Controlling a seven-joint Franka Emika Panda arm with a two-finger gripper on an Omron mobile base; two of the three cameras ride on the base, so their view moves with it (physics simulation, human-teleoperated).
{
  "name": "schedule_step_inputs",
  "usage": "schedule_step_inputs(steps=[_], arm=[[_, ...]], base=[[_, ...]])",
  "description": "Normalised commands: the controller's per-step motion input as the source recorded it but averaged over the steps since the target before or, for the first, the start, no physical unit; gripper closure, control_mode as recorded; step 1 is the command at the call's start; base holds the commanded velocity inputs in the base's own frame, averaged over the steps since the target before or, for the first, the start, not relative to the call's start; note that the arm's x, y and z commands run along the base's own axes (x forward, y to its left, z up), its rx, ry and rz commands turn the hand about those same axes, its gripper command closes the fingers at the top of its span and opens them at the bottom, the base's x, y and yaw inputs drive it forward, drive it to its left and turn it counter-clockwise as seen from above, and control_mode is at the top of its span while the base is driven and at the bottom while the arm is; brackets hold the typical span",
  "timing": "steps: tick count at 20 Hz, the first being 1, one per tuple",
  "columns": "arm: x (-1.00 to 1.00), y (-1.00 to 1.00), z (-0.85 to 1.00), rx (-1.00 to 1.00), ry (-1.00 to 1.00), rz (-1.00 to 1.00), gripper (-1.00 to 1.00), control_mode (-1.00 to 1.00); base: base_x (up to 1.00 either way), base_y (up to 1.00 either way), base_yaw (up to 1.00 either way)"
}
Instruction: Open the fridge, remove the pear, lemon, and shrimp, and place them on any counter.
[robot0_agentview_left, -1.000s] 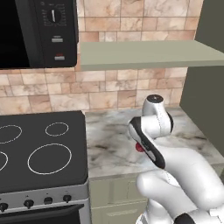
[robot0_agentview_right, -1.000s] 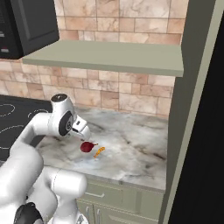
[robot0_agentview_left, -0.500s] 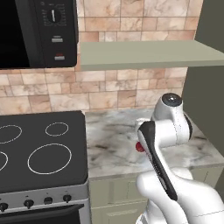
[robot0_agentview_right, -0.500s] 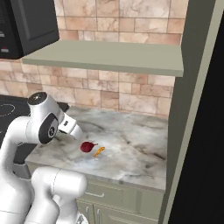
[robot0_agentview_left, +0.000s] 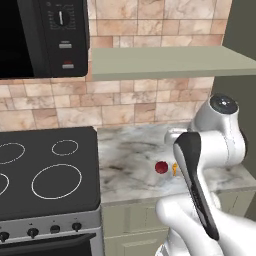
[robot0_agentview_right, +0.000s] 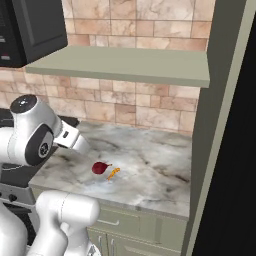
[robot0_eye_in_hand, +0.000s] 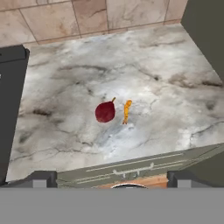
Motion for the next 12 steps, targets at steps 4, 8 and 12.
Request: schedule_step_inputs(steps=[4,8,12], arm=[[-0.43,0.00,0.53,0.00,0.15,0.04,-1.00,-1.00],[-0.44,0.00,0.44,0.00,0.24,0.03,-1.00,-1.00],[-0.44,-0.01,0.34,0.00,0.29,0.00,-1.00,-1.00]], base=[[0.00,0.00,0.00],[0.00,0.00,0.00],[0.00,0.00,0.00]])
